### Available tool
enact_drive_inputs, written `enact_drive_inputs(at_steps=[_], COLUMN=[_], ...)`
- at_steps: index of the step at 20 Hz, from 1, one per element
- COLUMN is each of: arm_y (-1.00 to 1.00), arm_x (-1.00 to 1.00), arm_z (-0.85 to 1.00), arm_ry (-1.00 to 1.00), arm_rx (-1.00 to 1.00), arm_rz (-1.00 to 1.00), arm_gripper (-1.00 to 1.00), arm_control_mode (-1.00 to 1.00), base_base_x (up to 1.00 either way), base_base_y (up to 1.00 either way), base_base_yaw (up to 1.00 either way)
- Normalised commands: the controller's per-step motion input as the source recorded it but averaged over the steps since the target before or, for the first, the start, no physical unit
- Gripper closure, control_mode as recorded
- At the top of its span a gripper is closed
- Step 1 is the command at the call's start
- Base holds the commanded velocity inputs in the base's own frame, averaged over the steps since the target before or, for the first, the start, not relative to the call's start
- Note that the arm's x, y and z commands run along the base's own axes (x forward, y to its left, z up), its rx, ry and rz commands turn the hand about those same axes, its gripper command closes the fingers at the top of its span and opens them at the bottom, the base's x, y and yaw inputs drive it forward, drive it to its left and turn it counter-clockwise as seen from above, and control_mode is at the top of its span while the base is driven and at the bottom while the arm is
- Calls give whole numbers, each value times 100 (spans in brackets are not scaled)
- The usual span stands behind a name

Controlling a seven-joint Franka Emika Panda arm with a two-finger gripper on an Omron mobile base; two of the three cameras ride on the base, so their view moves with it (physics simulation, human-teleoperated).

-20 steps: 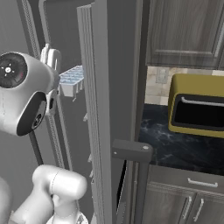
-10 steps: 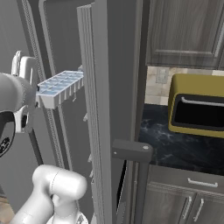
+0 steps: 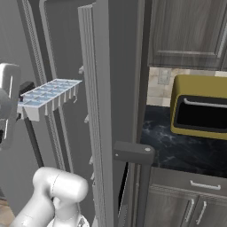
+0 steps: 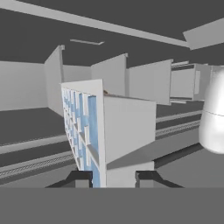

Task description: Open the freezer door, pick up the ice cube tray from the freezer, and place it on the dining counter.

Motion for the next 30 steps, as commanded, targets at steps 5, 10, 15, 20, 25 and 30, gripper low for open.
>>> enact_drive_inputs(at_steps=[5, 10, 15, 20, 25, 30], arm_y=[0, 0, 0, 0, 0, 0], arm_x=[-28, -17, -11, -1, 0, 0], arm_z=[0, 0, 0, 0, 0, -2], arm_ry=[0, 0, 0, -1, -8, -12], arm_rx=[0, 0, 0, 0, 0, 0], arm_rz=[0, 0, 0, 0, 0, 0], arm_gripper=[100, 100, 100, 100, 100, 100], arm_control_mode=[-100, -100, -100, -100, -100, -100], base_base_x=[0, 0, 0, 0, 0, 0], base_base_y=[0, 0, 0, 0, 0, 0], base_base_yaw=[0, 0, 0, 0, 0, 0])
